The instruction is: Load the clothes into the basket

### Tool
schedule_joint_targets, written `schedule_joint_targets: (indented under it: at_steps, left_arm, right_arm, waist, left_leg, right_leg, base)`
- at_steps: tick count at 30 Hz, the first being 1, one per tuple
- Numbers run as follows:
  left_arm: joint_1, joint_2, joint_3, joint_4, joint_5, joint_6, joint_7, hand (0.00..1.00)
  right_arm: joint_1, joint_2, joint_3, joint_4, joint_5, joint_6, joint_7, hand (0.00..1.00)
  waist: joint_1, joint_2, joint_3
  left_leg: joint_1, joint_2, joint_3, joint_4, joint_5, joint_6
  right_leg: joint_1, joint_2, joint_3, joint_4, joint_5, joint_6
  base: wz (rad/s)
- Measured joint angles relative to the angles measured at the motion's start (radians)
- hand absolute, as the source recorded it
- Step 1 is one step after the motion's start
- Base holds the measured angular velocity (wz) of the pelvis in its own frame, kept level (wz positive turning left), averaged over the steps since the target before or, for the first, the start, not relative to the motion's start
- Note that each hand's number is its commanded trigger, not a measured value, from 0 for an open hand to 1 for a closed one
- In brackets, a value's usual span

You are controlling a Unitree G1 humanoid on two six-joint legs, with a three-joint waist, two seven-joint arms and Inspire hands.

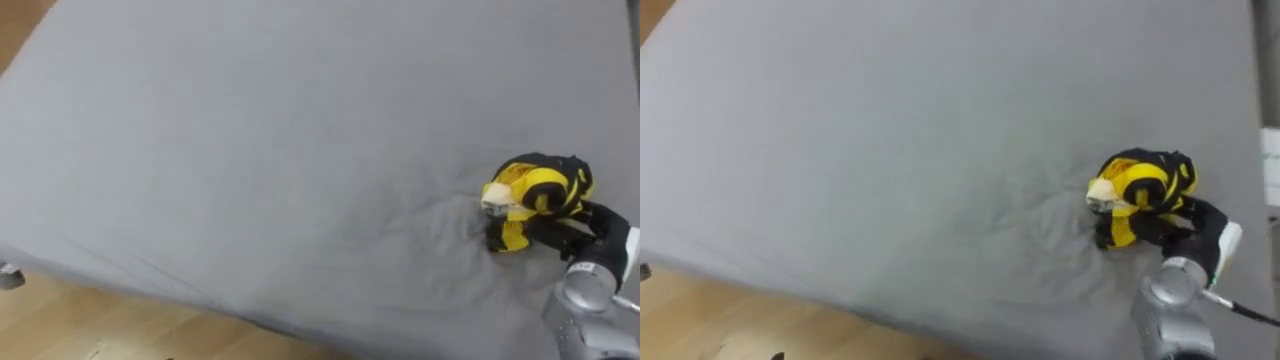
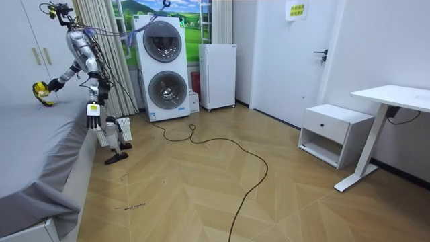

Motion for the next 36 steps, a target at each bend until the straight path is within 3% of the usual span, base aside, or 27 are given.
schedule_joint_targets:
  at_steps: [3, 7, 9, 12, 17, 19, 22, 28, 33, 36]
  left_arm:
    - [0.016, -0.006, 0.014, 0.002, -0.001, 0.000, 0.008, 0.00]
    - [0.032, -0.009, 0.027, -0.008, 0.004, 0.002, 0.001, 0.00]
    - [0.038, -0.012, 0.046, -0.007, 0.003, 0.020, -0.001, 0.00]
    - [0.062, -0.016, 0.072, -0.008, 0.002, 0.030, -0.012, 0.00]
    - [0.092, -0.014, 0.115, -0.007, 0.021, 0.042, -0.019, 0.00]
    - [0.099, -0.014, 0.121, -0.005, 0.020, 0.045, -0.012, 0.00]
    - [0.111, -0.013, 0.124, -0.005, 0.020, 0.052, -0.010, 0.00]
    - [0.124, -0.012, 0.143, -0.005, 0.043, 0.085, -0.009, 0.00]
    - [0.136, -0.011, 0.156, 0.003, 0.049, 0.123, -0.009, 0.00]
    - [0.137, -0.009, 0.154, 0.008, 0.049, 0.159, -0.008, 0.00]
  right_arm:
    - [0.069, 0.005, -0.020, -0.094, -0.009, -0.001, 0.035, 1.00]
    - [0.126, 0.006, -0.077, -0.197, -0.048, 0.004, 0.043, 1.00]
    - [0.177, 0.006, -0.112, -0.293, -0.078, 0.004, 0.042, 1.00]
    - [0.213, 0.006, -0.154, -0.373, -0.085, 0.004, 0.038, 1.00]
    - [0.216, 0.006, -0.203, -0.376, -0.087, 0.004, 0.026, 1.00]
    - [0.243, 0.006, -0.205, -0.376, -0.087, 0.004, 0.027, 1.00]
    - [0.270, 0.015, -0.210, -0.376, -0.084, 0.004, 0.030, 1.00]
    - [0.323, 0.035, -0.252, -0.376, -0.085, 0.016, 0.032, 1.00]
    - [0.344, 0.058, -0.317, -0.340, -0.086, 0.021, 0.046, 1.00]
    - [0.360, 0.065, -0.335, -0.296, -0.087, 0.024, 0.051, 1.00]
  waist:
    - [-0.052, 0.000, -0.0008]
    - [-0.072, 0.014, 0.0002]
    - [-0.085, 0.022, -0.0003]
    - [-0.105, 0.033, -0.0006]
    - [-0.134, 0.034, 0.0032]
    - [-0.140, 0.031, 0.0111]
    - [-0.154, 0.029, 0.0151]
    - [-0.166, 0.035, 0.0112]
    - [-0.199, 0.044, 0.0093]
    - [-0.243, 0.054, 0.0088]
  left_leg:
    - [0.070, 0.004, 0.016, -0.002, -0.022, -0.004]
    - [0.116, 0.018, 0.063, -0.006, -0.044, -0.010]
    - [0.143, 0.021, 0.088, -0.016, -0.047, -0.013]
    - [0.162, 0.021, 0.088, -0.016, -0.062, -0.017]
    - [0.188, 0.030, 0.113, -0.019, -0.072, -0.022]
    - [0.206, 0.037, 0.125, -0.018, -0.078, -0.025]
    - [0.211, 0.042, 0.147, -0.015, -0.082, -0.025]
    - [0.216, 0.050, 0.198, -0.015, -0.090, -0.026]
    - [0.217, 0.057, 0.247, -0.016, -0.094, -0.031]
    - [0.209, 0.059, 0.254, -0.015, -0.097, -0.033]
  right_leg:
    - [0.071, 0.006, 0.020, -0.025, 0.001, 0.000]
    - [0.094, 0.017, 0.084, -0.023, 0.001, -0.001]
    - [0.100, 0.020, 0.107, -0.021, 0.001, -0.001]
    - [0.103, 0.029, 0.144, -0.019, 0.001, -0.001]
    - [0.107, 0.038, 0.177, -0.007, 0.001, -0.001]
    - [0.119, 0.042, 0.191, -0.007, 0.001, -0.002]
    - [0.116, 0.044, 0.211, -0.007, 0.002, -0.003]
    - [0.096, 0.053, 0.259, -0.007, 0.005, -0.006]
    - [0.076, 0.066, 0.307, -0.005, 0.014, -0.009]
    - [0.065, 0.071, 0.313, -0.004, 0.017, -0.011]
  base:
    - [-0.27]
    - [-0.44]
    - [-0.45]
    - [-0.36]
    - [-0.23]
    - [-0.25]
    - [-0.21]
    - [-0.25]
    - [-0.28]
    - [-0.12]
